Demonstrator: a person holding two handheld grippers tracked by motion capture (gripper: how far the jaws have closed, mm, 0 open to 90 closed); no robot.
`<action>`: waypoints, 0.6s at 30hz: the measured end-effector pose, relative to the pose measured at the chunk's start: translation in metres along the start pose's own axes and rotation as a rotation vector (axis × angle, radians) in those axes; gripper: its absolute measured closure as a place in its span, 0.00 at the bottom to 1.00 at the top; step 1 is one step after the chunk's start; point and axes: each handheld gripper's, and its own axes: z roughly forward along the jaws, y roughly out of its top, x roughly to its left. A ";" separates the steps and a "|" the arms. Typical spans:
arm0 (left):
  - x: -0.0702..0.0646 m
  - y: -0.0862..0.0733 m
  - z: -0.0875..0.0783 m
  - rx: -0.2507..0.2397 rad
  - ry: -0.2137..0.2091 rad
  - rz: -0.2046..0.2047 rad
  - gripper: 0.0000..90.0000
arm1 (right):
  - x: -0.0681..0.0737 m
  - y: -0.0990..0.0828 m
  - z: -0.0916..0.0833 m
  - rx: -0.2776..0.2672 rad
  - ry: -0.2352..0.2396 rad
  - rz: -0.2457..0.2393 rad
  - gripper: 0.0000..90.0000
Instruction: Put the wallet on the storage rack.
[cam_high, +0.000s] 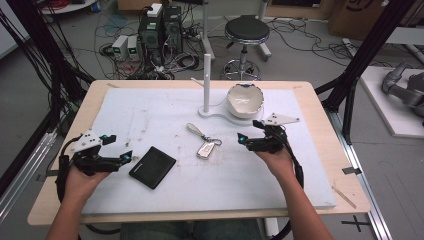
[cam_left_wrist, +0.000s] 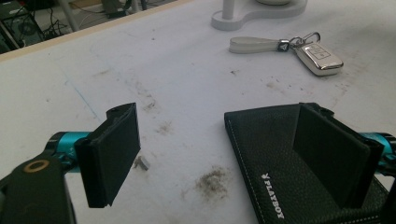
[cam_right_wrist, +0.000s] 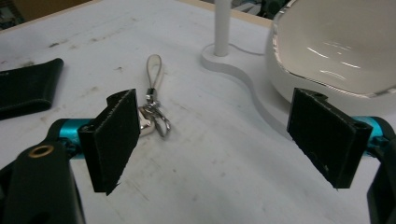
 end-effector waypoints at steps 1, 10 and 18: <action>0.000 -0.001 -0.002 -0.001 0.003 0.000 0.17 | 0.000 0.000 0.000 0.000 0.000 0.000 0.19; -0.002 -0.009 -0.020 -0.004 0.023 -0.006 0.17 | 0.029 0.022 0.042 0.025 0.099 -0.039 0.19; -0.002 -0.017 -0.036 -0.010 0.046 -0.019 0.17 | 0.057 0.036 0.080 0.070 0.177 -0.091 0.19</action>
